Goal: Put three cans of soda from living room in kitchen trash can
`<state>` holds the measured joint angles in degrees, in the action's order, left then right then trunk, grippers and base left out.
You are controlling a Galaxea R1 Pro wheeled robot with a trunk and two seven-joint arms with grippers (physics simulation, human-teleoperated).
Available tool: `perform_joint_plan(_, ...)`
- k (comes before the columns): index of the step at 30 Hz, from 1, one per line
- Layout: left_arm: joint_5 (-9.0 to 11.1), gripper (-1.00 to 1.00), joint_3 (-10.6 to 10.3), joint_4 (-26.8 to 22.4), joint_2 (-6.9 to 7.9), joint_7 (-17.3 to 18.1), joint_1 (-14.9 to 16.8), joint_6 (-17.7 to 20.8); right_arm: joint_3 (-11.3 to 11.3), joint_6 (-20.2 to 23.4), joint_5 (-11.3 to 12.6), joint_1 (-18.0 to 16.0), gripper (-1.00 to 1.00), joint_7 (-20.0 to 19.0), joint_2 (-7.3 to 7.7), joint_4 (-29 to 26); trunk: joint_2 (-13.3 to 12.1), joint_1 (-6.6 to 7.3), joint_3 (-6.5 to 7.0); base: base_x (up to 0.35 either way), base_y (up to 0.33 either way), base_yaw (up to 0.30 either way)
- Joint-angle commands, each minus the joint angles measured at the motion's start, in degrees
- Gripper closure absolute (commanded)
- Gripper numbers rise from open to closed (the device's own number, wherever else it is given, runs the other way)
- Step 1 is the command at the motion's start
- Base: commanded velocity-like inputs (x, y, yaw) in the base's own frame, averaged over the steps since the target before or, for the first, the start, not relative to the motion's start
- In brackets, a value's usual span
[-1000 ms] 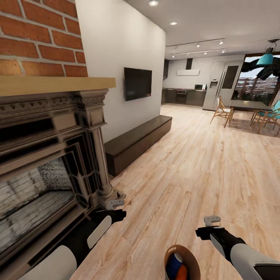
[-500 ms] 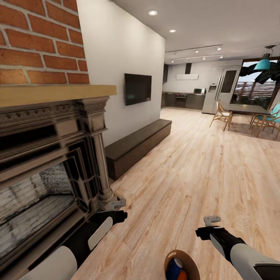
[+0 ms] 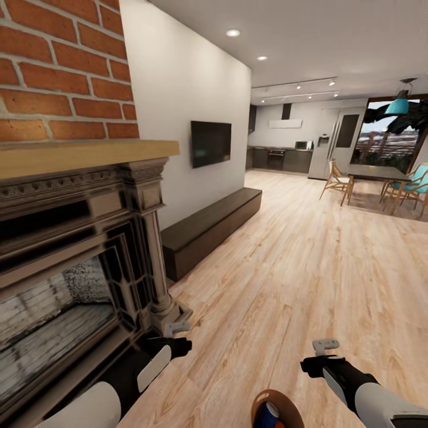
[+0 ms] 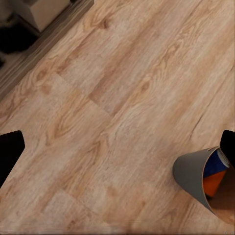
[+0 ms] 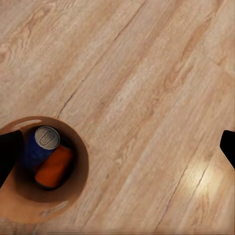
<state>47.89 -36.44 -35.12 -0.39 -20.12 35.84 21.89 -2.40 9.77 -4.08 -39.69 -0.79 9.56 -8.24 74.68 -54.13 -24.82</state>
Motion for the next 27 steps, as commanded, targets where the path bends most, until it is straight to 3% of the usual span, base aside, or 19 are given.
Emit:
perform_joint_plan(1, 0.0, -1.00, 0.0, 1.2, -0.34, 0.5, 0.0, -0.3, 0.0, 0.0, 0.0, 0.3, -1.00, 0.0, 0.02, 0.1, -0.4, 0.23, 0.28, 0.000, 0.000, 0.000)
perform_joint_plan(7, -0.1, -1.00, 0.0, 3.8, -0.83, 1.2, -0.1, -1.5, 0.1, -3.3, -0.2, 2.3, -1.00, 0.1, 0.13, 0.3, -2.8, 1.54, 1.92, 0.000, 0.000, 0.000)
perform_joint_plan(19, -0.1, -1.00, 0.0, 15.5, -2.23, 5.1, -0.8, -8.5, 0.1, -10.6, -0.1, 9.5, -1.00, 0.1, 0.37, 0.4, -7.6, 4.18, 5.19, 0.000, 0.000, 0.000)
perform_joint_plan(27, -0.1, -1.00, -0.8, 18.1, -3.00, 5.6, -3.6, -12.8, 0.2, -11.8, 0.1, 12.4, -1.00, 0.1, 0.40, 0.5, -10.8, 5.94, 7.37, 0.000, 0.000, -0.025)
